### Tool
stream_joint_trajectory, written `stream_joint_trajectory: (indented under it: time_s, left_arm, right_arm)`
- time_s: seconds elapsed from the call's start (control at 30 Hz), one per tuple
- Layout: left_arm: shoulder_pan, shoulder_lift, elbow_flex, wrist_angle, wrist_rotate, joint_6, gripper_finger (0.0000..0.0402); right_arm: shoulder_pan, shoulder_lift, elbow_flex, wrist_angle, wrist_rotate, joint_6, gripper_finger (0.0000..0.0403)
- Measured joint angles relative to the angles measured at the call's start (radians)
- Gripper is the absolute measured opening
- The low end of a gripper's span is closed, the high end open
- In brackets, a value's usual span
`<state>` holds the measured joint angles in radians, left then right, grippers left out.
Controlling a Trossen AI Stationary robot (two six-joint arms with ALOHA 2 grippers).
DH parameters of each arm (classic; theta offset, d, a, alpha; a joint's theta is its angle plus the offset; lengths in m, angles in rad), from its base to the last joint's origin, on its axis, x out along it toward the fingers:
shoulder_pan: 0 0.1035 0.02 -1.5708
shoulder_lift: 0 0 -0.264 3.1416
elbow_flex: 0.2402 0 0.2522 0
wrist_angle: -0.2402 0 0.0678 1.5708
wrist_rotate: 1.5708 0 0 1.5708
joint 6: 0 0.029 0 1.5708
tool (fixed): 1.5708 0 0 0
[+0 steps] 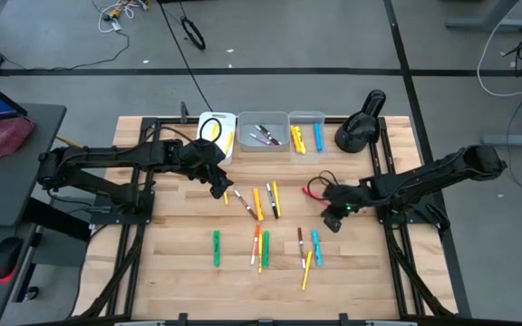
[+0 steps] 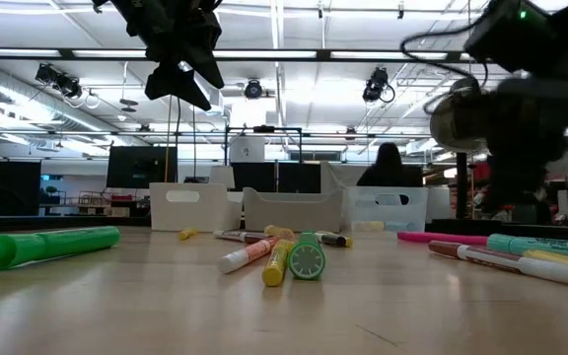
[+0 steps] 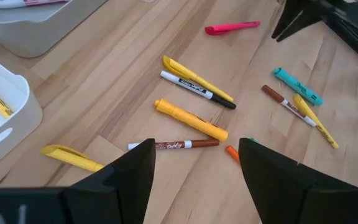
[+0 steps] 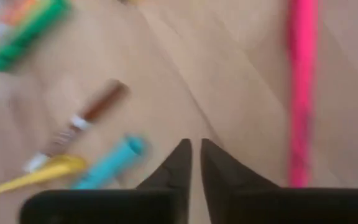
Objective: Pick & Place Markers
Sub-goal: Put the pink pen into the white bin
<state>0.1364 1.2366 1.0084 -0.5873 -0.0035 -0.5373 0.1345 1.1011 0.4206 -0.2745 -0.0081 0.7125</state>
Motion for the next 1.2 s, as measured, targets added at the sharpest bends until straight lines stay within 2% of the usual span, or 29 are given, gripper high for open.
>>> stream_joint_trajectory:
  time_s: [0.07, 0.23, 0.33, 0.43, 0.5, 0.6, 0.83, 0.9, 1.03, 1.2]
  left_arm:
    - [0.000, 0.000, 0.000, 0.000, 0.000, 0.000, 0.0236]
    - [0.000, 0.000, 0.000, 0.000, 0.001, 0.000, 0.0236]
    - [0.000, 0.000, 0.000, 0.000, 0.001, 0.000, 0.0236]
    - [0.000, 0.000, 0.000, 0.000, 0.001, 0.000, 0.0236]
    - [0.000, 0.000, 0.000, 0.000, 0.001, 0.000, 0.0236]
    - [0.000, 0.000, 0.000, 0.000, 0.001, 0.000, 0.0236]
    - [0.000, 0.000, 0.000, 0.003, 0.001, 0.000, 0.0236]
    - [0.000, 0.000, 0.000, 0.010, 0.001, 0.000, 0.0236]
    - [0.000, 0.000, 0.000, 0.042, 0.001, 0.000, 0.0236]
    - [0.000, 0.000, 0.000, 0.118, 0.004, 0.017, 0.0236]
  right_arm:
    - [-0.003, -0.001, 0.001, 0.054, 0.057, -0.050, 0.0082]
    - [-0.008, 0.004, -0.029, 0.054, 0.315, -0.093, 0.0172]
    - [-0.020, 0.017, -0.092, 0.101, 0.334, -0.096, 0.0207]
    - [-0.021, 0.035, -0.176, 0.238, 0.295, -0.095, 0.0214]
    - [-0.020, 0.051, -0.223, 0.320, 0.283, -0.099, 0.0205]
    - [-0.019, 0.073, -0.264, 0.372, 0.300, -0.100, 0.0168]
    - [-0.020, 0.090, -0.289, 0.371, 0.330, -0.127, 0.0024]
    - [-0.020, 0.090, -0.289, 0.378, 0.318, -0.148, 0.0016]
    - [-0.022, 0.088, -0.249, 0.340, 0.303, -0.146, 0.0034]
    - [-0.017, 0.085, -0.127, 0.331, 0.219, -0.146, 0.0013]
